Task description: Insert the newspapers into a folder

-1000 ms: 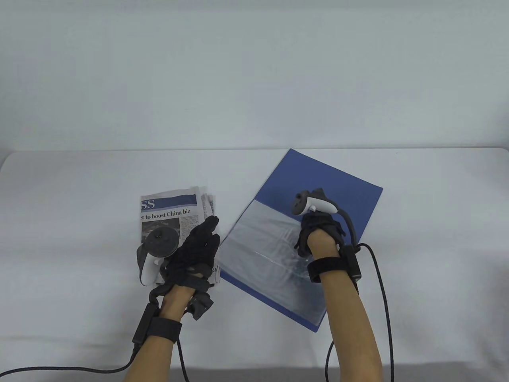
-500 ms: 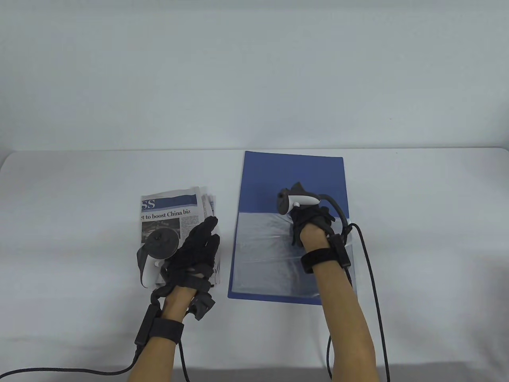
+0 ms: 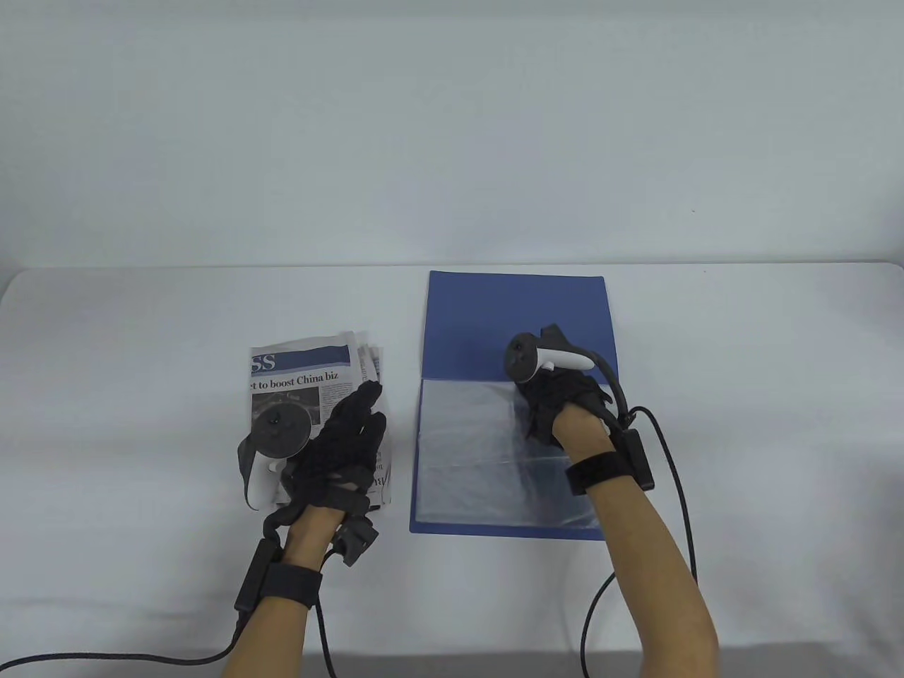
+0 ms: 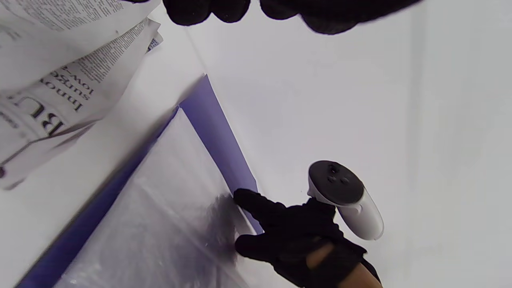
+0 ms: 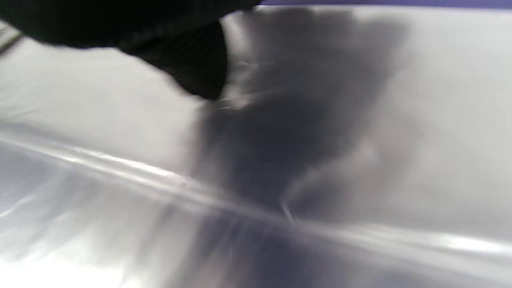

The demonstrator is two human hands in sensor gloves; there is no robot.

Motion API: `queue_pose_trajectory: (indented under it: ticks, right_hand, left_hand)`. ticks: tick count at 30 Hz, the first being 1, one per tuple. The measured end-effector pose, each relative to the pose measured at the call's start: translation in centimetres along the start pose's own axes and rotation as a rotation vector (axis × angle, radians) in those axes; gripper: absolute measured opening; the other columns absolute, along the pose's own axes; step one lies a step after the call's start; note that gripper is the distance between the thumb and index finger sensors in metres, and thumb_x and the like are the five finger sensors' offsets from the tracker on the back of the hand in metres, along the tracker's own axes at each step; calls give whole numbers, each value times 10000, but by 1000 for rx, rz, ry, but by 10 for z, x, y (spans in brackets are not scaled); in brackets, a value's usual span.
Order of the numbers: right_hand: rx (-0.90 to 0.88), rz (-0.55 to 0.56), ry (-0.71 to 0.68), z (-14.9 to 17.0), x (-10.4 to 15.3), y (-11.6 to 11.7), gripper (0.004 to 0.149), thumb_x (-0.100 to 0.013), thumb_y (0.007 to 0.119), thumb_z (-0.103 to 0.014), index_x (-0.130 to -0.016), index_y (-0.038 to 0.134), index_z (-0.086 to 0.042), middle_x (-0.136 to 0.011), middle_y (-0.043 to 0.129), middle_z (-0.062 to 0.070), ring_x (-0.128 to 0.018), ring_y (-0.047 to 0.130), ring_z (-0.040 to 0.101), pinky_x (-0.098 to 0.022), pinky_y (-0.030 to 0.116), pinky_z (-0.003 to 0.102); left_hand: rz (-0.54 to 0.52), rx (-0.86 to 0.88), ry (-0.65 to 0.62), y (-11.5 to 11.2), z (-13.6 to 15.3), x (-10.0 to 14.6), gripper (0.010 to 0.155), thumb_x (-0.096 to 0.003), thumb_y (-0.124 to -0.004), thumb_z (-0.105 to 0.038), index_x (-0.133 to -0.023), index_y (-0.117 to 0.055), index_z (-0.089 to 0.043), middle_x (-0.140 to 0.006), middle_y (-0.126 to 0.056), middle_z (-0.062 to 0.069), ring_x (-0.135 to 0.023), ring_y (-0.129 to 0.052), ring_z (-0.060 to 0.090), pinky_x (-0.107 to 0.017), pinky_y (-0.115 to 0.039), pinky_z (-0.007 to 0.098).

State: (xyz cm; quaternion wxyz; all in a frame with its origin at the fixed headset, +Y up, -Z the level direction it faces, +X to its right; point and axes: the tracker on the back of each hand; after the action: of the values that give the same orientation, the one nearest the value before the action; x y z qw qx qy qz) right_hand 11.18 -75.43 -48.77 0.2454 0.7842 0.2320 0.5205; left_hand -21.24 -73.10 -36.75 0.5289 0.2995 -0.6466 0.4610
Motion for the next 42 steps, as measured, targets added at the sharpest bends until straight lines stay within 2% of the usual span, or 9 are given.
queue_pose_trajectory:
  ticks: [2, 4, 11, 14, 17, 22, 29, 38, 42]
  right_hand:
    - [-29, 44, 8, -4, 17, 16, 881, -517, 848, -525, -1075, 420, 5, -1073, 267, 286, -942, 125, 584, -599, 185, 745]
    - [-22, 94, 1, -6, 28, 27, 914, -485, 817, -599, -1049, 479, 36, -1062, 258, 305, -932, 122, 595, -585, 165, 750]
    - [-84, 80, -128, -26, 64, 44, 608, -506, 815, -570, -859, 841, -77, -1076, 309, 296, -916, 67, 592, -556, 114, 747]
    - [-146, -73, -146, -45, 85, 48, 603, -510, 807, -567, -862, 870, -81, -1077, 294, 296, -905, 40, 586, -531, 83, 741]
    - [-174, 3, -128, -60, 99, 33, 584, -537, 778, -541, -837, 887, -52, -1065, 335, 313, -921, 105, 590, -553, 118, 742]
    - [-104, 316, -83, -95, 79, 24, 540, -557, 786, -487, -870, 809, -48, -1056, 387, 316, -955, 271, 571, -606, 225, 743]
    - [19, 291, -67, -118, 36, 70, 495, -560, 843, -368, -885, 704, -22, -1044, 404, 301, -958, 316, 556, -612, 250, 747]
    - [-300, 440, -165, -89, 50, 57, 376, -548, 831, -269, -831, 768, -30, -1021, 530, 267, -959, 437, 526, -611, 271, 760]
    - [-367, 457, -189, -83, 53, 56, 376, -552, 825, -269, -833, 762, -28, -1023, 514, 275, -958, 425, 530, -607, 264, 763]
  left_hand:
    - [3, 4, -2, 0, -1, -1, 684, -619, -562, -501, -1210, -249, -359, -1269, -246, 57, -1184, -343, 373, -897, -338, 637]
    - [5, 5, -5, 0, -1, -1, 682, -620, -567, -501, -1209, -251, -362, -1269, -245, 54, -1185, -344, 369, -900, -338, 634]
    - [12, -12, -18, -4, -2, -1, 677, -622, -568, -496, -1211, -266, -354, -1268, -257, 62, -1180, -354, 376, -894, -343, 639]
    - [14, -14, -19, -4, -2, -2, 674, -622, -567, -496, -1211, -271, -356, -1268, -261, 60, -1181, -358, 375, -894, -343, 639]
    - [14, -9, -15, -4, -2, -2, 673, -622, -567, -495, -1211, -273, -354, -1268, -269, 59, -1180, -362, 374, -894, -344, 639]
    - [21, -6, 10, -4, 3, -4, 672, -622, -566, -496, -1210, -276, -352, -1268, -273, 57, -1181, -363, 373, -895, -343, 639]
    - [34, -28, 36, -5, 6, -6, 671, -620, -566, -498, -1210, -279, -355, -1269, -273, 55, -1183, -362, 372, -897, -342, 637]
    - [137, -221, 120, -25, 0, -11, 643, -628, -591, -482, -1198, -431, -232, -1264, -365, 67, -1172, -383, 404, -875, -352, 658]
    - [150, -377, 252, -46, 1, -12, 824, -545, -567, -678, -1181, -488, -159, -1276, -250, 85, -1156, -15, 410, -745, 59, 717]
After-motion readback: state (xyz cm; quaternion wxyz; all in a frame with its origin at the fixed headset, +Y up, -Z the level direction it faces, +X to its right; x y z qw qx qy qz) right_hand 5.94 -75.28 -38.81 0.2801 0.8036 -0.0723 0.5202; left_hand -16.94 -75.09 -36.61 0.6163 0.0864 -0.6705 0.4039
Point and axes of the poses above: the tracker on the back of each hand, its own z axis roughly to the little-finger side, its own x axis roughly from the fingertips to the wrist, y = z × x
